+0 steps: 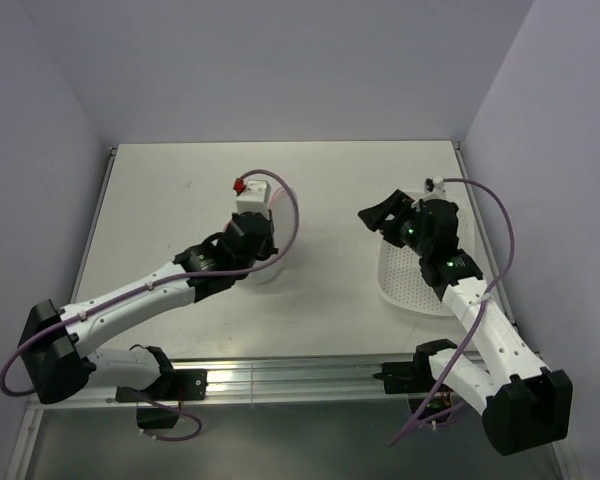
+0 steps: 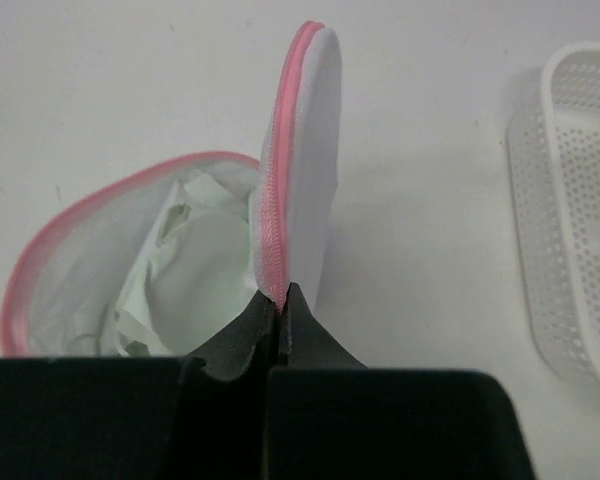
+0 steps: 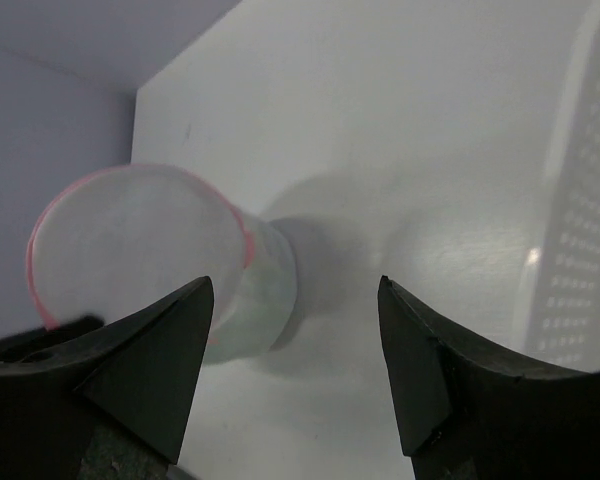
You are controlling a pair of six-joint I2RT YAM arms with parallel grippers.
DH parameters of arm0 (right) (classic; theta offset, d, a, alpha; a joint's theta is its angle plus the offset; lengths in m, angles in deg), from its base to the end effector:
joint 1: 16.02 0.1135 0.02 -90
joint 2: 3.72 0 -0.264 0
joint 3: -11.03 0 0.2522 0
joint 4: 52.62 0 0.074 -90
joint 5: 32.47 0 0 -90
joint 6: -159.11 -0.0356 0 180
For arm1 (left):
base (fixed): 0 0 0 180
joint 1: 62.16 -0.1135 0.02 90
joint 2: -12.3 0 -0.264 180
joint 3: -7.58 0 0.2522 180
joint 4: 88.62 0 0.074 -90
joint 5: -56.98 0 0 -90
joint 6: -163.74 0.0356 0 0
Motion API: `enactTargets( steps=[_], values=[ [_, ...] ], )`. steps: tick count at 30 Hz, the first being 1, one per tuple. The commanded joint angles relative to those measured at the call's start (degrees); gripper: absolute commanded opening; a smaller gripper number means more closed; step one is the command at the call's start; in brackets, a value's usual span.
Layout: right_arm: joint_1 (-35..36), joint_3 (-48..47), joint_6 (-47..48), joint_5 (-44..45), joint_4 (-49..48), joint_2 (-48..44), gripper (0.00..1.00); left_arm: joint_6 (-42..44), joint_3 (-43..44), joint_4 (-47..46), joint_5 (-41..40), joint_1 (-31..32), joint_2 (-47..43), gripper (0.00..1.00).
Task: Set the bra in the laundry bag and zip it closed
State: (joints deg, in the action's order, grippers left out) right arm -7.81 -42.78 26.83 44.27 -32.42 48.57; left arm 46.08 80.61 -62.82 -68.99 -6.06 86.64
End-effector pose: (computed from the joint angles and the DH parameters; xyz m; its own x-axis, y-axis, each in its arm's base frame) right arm 0.2102 0.0386 0.2942 -0.4727 0.5934 -0.6515 -0.0487 0.7206 0.6917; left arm 0.1804 -0.2310 0.3151 -0.4016 -0.0760 -0.9127 0.2187 0.9598 -0.1761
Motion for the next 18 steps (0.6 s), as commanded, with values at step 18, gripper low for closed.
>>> enactTargets(
  steps=[18],
  values=[
    [22.5, 8.6, -14.3, -2.9, -21.8, 10.6, 0.74, -30.8, -25.6, -25.4, 45.4, -21.7, -18.3, 0.0]
  ],
)
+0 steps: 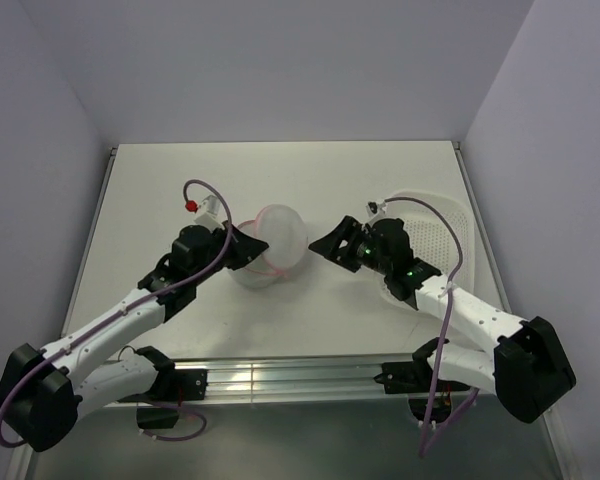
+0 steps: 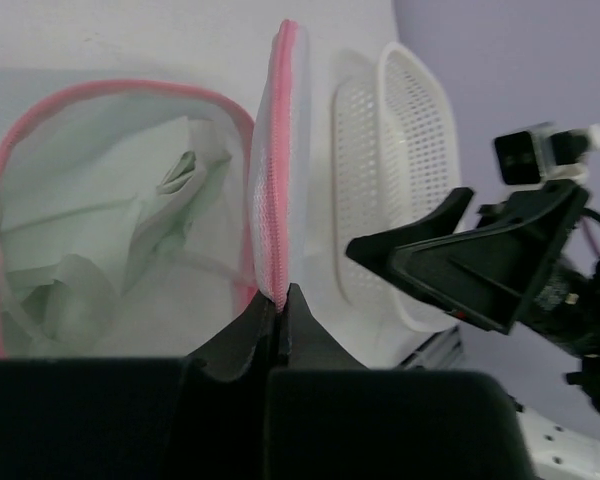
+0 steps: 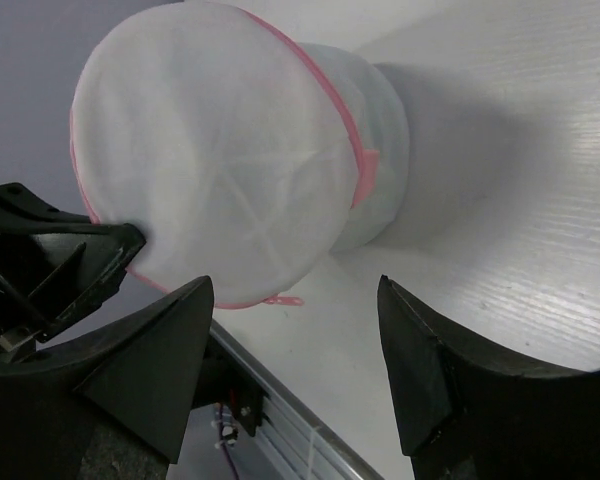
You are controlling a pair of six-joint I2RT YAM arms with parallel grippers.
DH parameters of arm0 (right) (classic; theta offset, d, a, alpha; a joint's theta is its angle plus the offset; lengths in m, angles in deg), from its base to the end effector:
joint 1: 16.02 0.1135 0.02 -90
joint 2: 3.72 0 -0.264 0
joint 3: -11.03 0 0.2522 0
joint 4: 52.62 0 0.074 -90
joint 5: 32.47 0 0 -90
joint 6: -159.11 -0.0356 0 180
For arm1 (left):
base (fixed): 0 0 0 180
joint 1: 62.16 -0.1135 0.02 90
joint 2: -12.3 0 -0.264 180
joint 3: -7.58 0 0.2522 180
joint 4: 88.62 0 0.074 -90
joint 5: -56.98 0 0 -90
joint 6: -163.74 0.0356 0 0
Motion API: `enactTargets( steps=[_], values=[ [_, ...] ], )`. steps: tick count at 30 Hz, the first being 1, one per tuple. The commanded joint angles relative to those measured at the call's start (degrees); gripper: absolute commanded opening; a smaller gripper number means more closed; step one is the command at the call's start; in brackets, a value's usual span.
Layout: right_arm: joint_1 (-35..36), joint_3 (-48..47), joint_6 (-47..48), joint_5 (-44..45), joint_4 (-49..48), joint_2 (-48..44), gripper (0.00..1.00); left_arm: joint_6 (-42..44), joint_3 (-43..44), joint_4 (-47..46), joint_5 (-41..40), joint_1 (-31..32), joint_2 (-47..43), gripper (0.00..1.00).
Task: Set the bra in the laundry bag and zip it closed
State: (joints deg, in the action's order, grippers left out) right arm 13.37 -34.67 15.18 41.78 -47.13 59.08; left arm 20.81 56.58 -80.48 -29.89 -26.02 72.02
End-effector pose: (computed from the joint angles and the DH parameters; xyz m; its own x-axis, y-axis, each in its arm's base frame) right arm 0.2047 0.1264 0.2326 -0.7553 0.4674 -0.4593 -0.1361 0.5737 0.8077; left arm 0.1913 -0.1421 0.2592 -0.6605 -0.5042 -0.5563 0.1718 0.6198 -0.7657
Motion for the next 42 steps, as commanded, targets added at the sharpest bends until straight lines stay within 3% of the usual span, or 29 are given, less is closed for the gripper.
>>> enactTargets(
  steps=[1, 11, 22, 31, 42],
  values=[
    [1.5, 0.7, -3.0, -0.5, -8.0, 0.3, 0.74, -6.7, -2.1, -8.0, 6.7, -3.1, -4.3, 0.0],
    [4.1, 4.3, -10.2, -2.4, -19.4, 6.3, 0.74, -17.0, -13.3, -17.7, 14.3, -9.4, -8.0, 0.0],
    [8.1, 7.8, -16.7, 0.3, -24.9, 8.2, 0.73, -29.8, -24.3, -37.4, 19.5, -13.3, -5.4, 0.0],
    [10.2, 10.3, -20.3, 2.4, -30.5, 10.1, 0.71, -35.6, -28.4, -39.6, 18.0, -15.7, -10.0, 0.0],
    [12.0, 8.6, -23.4, 4.9, -37.5, 15.8, 0.67, -41.5, -31.9, -44.4, 18.9, -16.2, -9.3, 0.0]
  ],
)
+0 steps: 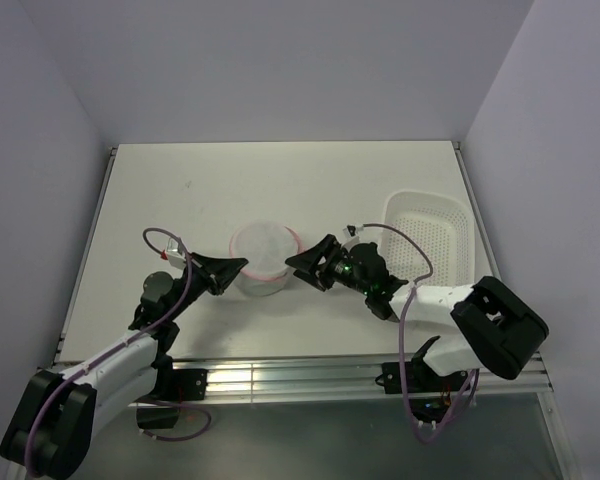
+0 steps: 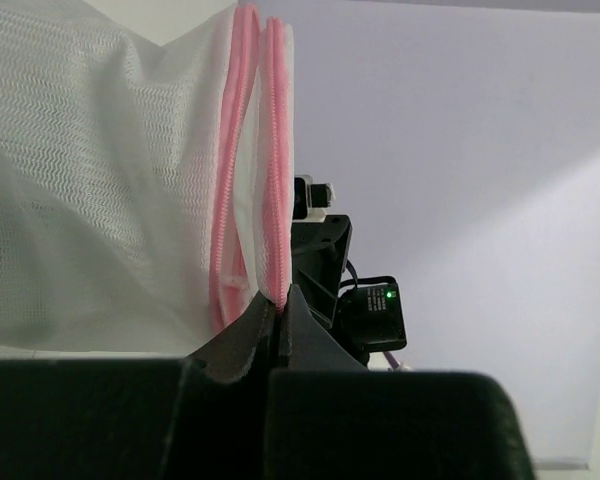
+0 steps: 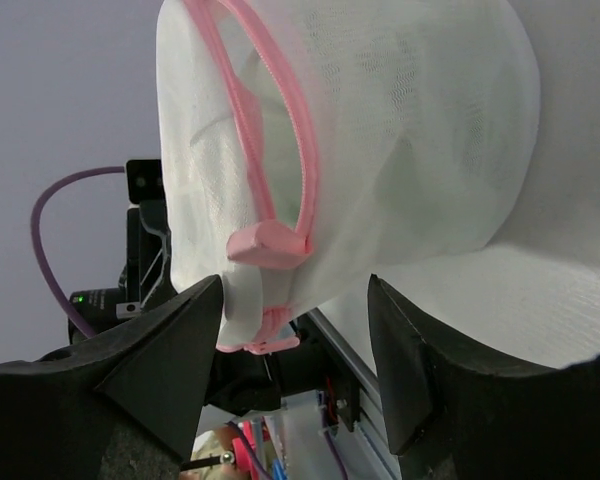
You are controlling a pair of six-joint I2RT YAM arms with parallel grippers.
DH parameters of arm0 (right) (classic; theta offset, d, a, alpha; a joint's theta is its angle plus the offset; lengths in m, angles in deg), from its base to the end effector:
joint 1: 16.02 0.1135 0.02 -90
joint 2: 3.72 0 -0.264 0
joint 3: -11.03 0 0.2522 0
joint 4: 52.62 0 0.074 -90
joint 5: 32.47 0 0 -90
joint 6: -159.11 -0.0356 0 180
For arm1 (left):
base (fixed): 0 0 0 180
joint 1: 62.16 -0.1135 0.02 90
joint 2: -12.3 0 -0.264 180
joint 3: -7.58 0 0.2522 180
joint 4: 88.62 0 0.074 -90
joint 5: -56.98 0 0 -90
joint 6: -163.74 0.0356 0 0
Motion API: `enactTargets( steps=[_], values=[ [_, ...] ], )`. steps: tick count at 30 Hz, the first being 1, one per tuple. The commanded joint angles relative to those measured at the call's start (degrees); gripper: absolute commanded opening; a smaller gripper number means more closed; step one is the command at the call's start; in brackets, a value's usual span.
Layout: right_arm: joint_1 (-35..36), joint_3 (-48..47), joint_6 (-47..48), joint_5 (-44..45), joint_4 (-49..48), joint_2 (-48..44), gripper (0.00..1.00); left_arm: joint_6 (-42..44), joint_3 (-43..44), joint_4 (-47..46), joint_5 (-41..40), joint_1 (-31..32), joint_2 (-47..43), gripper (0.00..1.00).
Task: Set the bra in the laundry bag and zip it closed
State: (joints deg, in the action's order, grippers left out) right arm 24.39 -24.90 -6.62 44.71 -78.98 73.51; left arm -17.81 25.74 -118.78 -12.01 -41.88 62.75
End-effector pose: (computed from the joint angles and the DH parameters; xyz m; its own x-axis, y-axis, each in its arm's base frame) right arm 0.1899 0.1721 0.1765 -0.8192 0.5437 -0.1827 -0.0058 0.3107 0.9505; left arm 0.1572 -0.0717 0.1784 -0.6585 -0.7515 0.0404 -0.0527 -0.0074 -0.9986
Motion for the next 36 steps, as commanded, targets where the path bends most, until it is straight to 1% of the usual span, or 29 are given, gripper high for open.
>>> enactTargets(
  steps=[1, 6, 10, 12, 16, 20, 21, 24, 26, 28, 30, 31, 32, 33, 36],
  values=[
    [1.2, -1.2, -1.8, 2.2, -6.2, 1.7, 0.66, -3.1, -1.4, -7.0, 1.1, -0.4, 0.3, 0.0],
    [2.3, -1.0, -3.3, 4.4, -10.0, 4.2, 0.66, -4.5, -2.5, -8.1, 1.3, -0.5, 0.6, 0.0],
    [2.7, -1.8, -3.5, 5.1, -11.8, 5.6, 0.63, -5.1, -2.6, -8.9, 1.7, -0.5, 0.6, 0.0],
    [2.8, -2.3, -3.6, 5.4, -12.3, 6.0, 0.61, -4.8, -2.4, -7.8, 1.7, -0.5, 0.3, 0.0],
    [3.0, -2.9, -3.6, 5.0, -12.2, 5.9, 0.51, -3.2, -1.5, -5.0, 1.9, -0.5, -0.2, 0.0],
    [3.0, -2.7, -3.6, 4.4, -11.9, 4.9, 0.48, -0.5, -0.5, -1.5, 1.2, -0.6, -0.2, 0.0],
    [2.9, -2.9, -3.5, 4.3, -10.3, 4.5, 0.48, -0.1, -0.4, -1.1, 1.0, -0.6, -0.1, 0.0],
    [2.9, -2.9, -3.3, 4.3, -9.7, 3.5, 0.44, 1.1, 0.3, 0.0, 0.8, -0.7, 0.7, 0.0],
    [2.9, -3.0, -3.2, 3.9, -9.4, 3.1, 0.39, 2.6, 1.1, 1.3, 0.3, -0.8, 0.8, 0.0],
    [2.9, -3.2, -3.1, 3.5, -8.5, 2.5, 0.36, 4.4, 3.0, 5.3, -0.2, -0.9, 0.3, 0.0],
    [3.0, -3.4, -2.9, 3.2, -6.3, 1.9, 0.34, 8.2, 4.6, 9.1, -1.8, -1.2, -1.1, 0.0],
    [2.9, -3.4, -2.7, 3.1, -5.6, 1.1, 0.31, 9.9, 7.0, 11.3, -2.5, -1.3, -1.7, 0.0],
    [2.9, -3.4, -2.2, 3.2, -5.0, 0.7, 0.3, 13.3, 8.3, 16.4, -3.3, -1.4, -2.1, 0.0],
    [2.9, -3.4, -2.1, 3.5, -3.1, 0.2, 0.28, 14.8, 9.6, 18.4, -5.2, -1.4, -2.7, 0.0],
    [2.9, -4.5, -1.3, 3.9, 2.1, -1.1, 0.11, 21.6, 15.7, 26.9, -8.7, -1.4, -4.0, 0.01]
  ],
)
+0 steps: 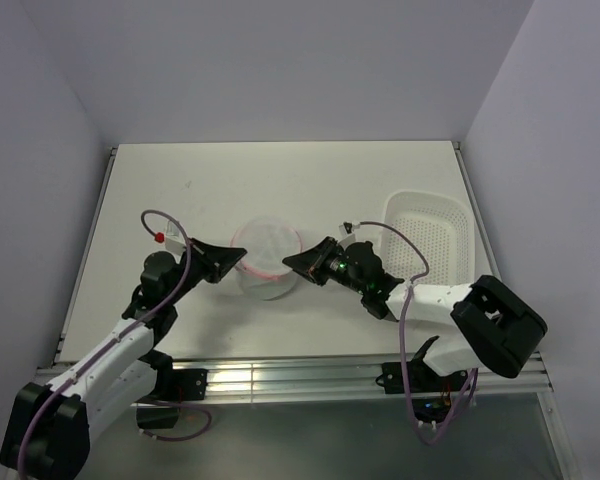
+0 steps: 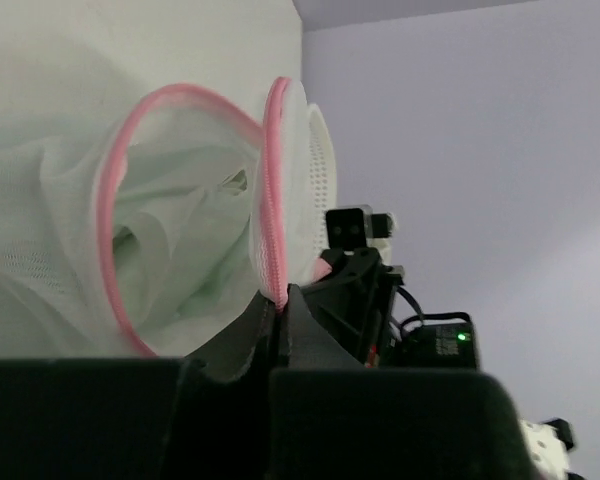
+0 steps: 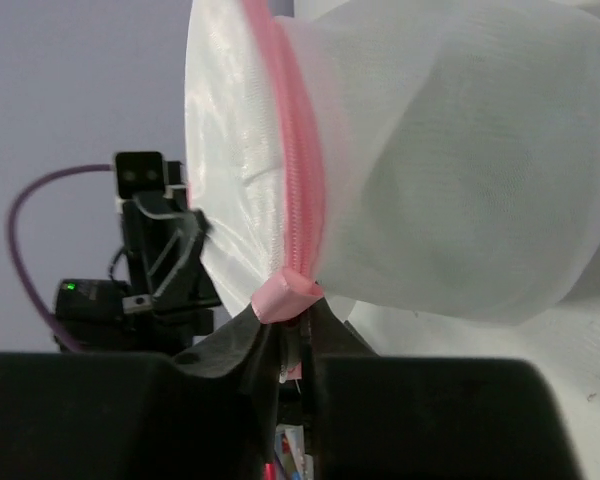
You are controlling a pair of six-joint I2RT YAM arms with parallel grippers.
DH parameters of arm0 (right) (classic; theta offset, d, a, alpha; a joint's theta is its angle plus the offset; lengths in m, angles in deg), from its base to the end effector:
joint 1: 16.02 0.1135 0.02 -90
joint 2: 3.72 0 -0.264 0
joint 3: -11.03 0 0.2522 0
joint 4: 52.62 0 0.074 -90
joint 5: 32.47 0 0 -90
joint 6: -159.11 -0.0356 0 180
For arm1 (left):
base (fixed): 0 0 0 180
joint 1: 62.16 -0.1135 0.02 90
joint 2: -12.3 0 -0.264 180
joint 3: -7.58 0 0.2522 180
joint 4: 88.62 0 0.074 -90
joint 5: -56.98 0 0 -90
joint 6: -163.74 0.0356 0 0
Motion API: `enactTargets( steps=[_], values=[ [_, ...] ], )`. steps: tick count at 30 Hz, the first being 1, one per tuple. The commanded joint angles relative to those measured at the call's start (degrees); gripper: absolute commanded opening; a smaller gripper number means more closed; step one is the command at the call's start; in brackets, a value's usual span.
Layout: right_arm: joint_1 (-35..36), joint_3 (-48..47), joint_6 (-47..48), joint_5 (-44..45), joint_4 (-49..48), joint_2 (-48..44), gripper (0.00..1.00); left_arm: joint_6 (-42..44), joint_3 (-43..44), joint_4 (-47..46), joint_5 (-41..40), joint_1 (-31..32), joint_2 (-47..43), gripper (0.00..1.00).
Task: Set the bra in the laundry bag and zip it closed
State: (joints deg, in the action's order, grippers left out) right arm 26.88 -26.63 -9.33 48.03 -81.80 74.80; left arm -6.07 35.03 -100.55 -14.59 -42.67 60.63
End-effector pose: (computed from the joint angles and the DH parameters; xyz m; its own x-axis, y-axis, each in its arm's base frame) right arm 0.1902 0.1847 0.1851 -0.8035 0.5724 -0.1635 -0.0130 0.2577 0.9661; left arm 0.1721 -0.0729 0.2041 -0.6272 -0.7685 -0.1264 -0.0363 0.1909 -0.9809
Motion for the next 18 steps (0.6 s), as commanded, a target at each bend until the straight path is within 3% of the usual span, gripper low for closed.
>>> enactTargets(
  steps=[1, 5, 7, 8, 13, 14, 16, 18],
  values=[
    [0.4, -3.2, 1.4, 0.8, 5.8, -2.7, 0.05, 11.5, 9.9, 10.7, -6.7, -0.7, -1.1, 0.04],
    [0.5, -5.1, 1.9, 0.9, 9.6, -2.2, 0.0, 20.5, 17.1, 20.7, -8.9, -0.6, 1.8, 0.31],
    [0.4, -5.9, 1.9, 0.6, 11.0, -1.7, 0.0, 23.1, 19.3, 25.1, -11.6, -0.6, 2.2, 0.4],
    [0.4, -6.1, 1.5, 0.5, 11.2, -1.6, 0.0, 25.0, 19.9, 26.9, -12.7, -0.7, 2.2, 0.5],
    [0.4, -7.5, 1.4, 1.0, 14.2, -1.3, 0.0, 30.4, 21.5, 33.5, -18.1, -0.2, -1.1, 0.56],
    [0.4, -7.9, 1.6, 1.5, 14.9, -1.3, 0.0, 32.2, 21.8, 34.2, -20.9, 1.3, -1.9, 0.6],
    [0.4, -9.2, 2.0, 1.7, 16.9, -0.9, 0.0, 34.1, 23.0, 35.7, -23.6, 4.8, -4.0, 0.58],
    [0.4, -10.1, 2.1, 1.5, 18.3, -0.5, 0.0, 35.6, 23.8, 38.0, -29.9, 13.2, -5.6, 0.59]
  ],
)
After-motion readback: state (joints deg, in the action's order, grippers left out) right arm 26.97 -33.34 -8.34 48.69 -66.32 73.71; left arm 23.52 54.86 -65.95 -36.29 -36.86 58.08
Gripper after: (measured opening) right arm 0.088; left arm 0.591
